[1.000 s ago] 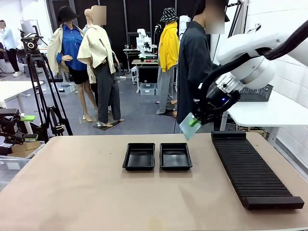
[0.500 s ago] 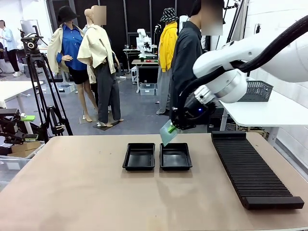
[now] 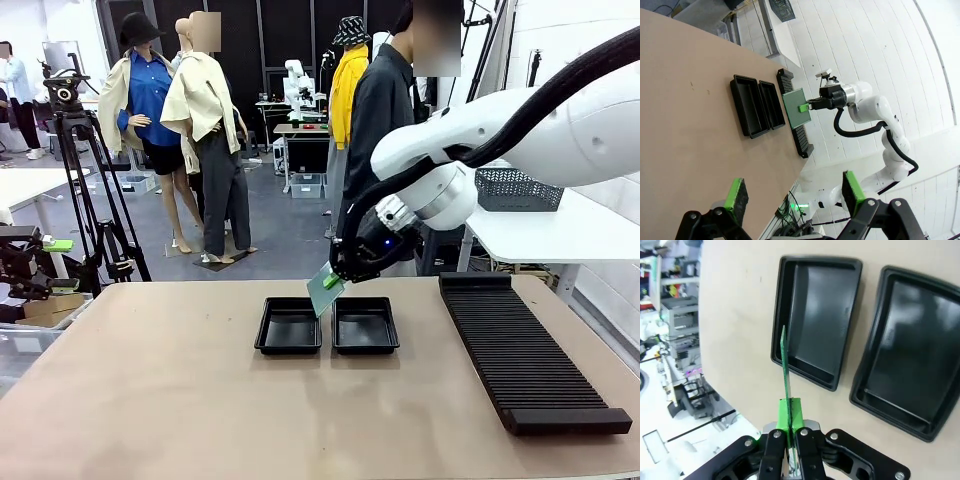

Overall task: Inspect and transfer BCBs to ESD trays.
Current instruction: Pick up the Blank PCB from the PCB Rack and place it in the left ESD tray.

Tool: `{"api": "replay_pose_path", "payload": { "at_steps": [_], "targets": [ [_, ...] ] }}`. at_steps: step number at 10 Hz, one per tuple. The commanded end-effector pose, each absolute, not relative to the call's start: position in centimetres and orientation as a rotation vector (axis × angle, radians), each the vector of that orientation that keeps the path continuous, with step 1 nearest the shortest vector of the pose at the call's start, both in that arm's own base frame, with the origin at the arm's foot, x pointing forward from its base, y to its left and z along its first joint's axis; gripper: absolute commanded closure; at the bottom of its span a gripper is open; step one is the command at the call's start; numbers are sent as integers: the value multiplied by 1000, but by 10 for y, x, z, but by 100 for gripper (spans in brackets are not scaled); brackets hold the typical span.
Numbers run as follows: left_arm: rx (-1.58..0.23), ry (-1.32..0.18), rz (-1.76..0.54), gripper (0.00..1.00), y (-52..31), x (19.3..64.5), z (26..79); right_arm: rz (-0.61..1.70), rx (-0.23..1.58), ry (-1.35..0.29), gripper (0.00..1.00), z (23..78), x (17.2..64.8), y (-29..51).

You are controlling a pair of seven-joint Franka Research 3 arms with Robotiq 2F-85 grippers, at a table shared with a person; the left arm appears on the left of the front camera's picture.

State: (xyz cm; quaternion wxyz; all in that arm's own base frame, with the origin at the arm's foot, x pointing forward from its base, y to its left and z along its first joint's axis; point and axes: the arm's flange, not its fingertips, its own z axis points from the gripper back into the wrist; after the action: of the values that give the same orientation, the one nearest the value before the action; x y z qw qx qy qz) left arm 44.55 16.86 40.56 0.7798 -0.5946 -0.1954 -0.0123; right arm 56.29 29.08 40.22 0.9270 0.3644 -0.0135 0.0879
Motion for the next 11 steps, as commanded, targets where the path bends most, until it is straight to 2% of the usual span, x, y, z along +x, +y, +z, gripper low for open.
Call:
{"api": "replay_pose_path", "payload": {
  "at_steps": [1,6,11],
  "targets": [
    [-1281,-421,-7,0,170,445,409,184,740,-12,100,397,580,317],
    [-1281,-421,-7,0,170,445,409,214,733,77,100,368,612,359],
    [-1281,-421,-7,0,170,445,409,211,722,123,100,348,623,368]
  ]
}}
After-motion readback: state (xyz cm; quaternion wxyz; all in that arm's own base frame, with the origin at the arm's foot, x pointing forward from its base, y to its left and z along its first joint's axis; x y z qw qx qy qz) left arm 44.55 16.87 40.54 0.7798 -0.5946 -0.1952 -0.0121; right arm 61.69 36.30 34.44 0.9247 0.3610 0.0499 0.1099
